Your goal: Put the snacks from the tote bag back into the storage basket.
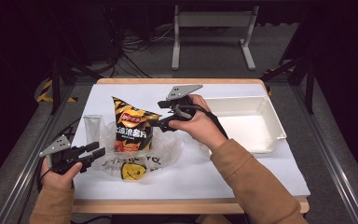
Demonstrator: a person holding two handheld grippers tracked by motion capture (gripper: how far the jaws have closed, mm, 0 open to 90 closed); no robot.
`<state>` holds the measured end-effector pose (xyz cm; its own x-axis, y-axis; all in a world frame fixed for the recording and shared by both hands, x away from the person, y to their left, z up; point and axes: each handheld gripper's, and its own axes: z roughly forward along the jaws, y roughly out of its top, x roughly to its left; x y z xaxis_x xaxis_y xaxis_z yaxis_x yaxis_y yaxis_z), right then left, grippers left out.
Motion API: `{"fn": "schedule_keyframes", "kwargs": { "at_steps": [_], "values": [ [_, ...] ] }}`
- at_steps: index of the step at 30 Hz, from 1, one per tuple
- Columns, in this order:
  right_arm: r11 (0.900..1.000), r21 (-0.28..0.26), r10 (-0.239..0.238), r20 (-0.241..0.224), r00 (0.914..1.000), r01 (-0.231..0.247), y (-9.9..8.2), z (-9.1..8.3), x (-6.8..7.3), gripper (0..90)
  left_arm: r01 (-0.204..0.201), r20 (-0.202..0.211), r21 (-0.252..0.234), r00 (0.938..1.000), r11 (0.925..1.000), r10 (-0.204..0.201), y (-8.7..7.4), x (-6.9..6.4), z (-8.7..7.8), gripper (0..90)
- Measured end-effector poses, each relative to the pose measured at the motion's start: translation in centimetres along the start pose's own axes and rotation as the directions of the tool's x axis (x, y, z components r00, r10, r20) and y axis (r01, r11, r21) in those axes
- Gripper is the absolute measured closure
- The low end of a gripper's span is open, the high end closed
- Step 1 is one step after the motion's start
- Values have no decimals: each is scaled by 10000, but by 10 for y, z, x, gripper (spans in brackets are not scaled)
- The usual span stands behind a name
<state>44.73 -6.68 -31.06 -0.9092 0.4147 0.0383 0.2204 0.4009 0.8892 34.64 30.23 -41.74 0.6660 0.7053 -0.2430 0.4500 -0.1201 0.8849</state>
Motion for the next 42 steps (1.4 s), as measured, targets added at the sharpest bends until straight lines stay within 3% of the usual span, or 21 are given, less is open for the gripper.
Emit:
{"fn": "schedule_keyframes", "kwargs": {
  "at_steps": [14,18,21,24,28,34,42],
  "values": [
    [9969,782,-88,-183,9998,102,2,47,-3,292,-38,-169,65,9999,10000,39,-3,2,-2,545],
    [9907,1232,-530,-461,9975,583,1,53,-4,441,-15,-175,81,9998,10000,17,-4,2,-2,545],
    [9838,1428,-994,-695,9926,1085,5,50,-4,676,2,-178,92,9998,10000,0,-4,2,-2,545],
    [9779,1506,-1323,-899,9871,1448,6,49,-1,811,-30,-153,103,9999,9999,32,-4,2,-1,545],
    [9753,1402,-1568,-1033,9822,1704,10,47,5,875,-7,-175,74,9998,10000,9,-4,2,-1,545],
    [9551,1411,-2476,-1035,9633,2607,22,41,15,879,30,-157,67,9999,10000,-29,-4,1,0,545],
    [9461,930,-3012,-988,9484,3102,44,24,20,878,-170,-146,188,9997,9997,173,-4,0,3,543]
  ]
}}
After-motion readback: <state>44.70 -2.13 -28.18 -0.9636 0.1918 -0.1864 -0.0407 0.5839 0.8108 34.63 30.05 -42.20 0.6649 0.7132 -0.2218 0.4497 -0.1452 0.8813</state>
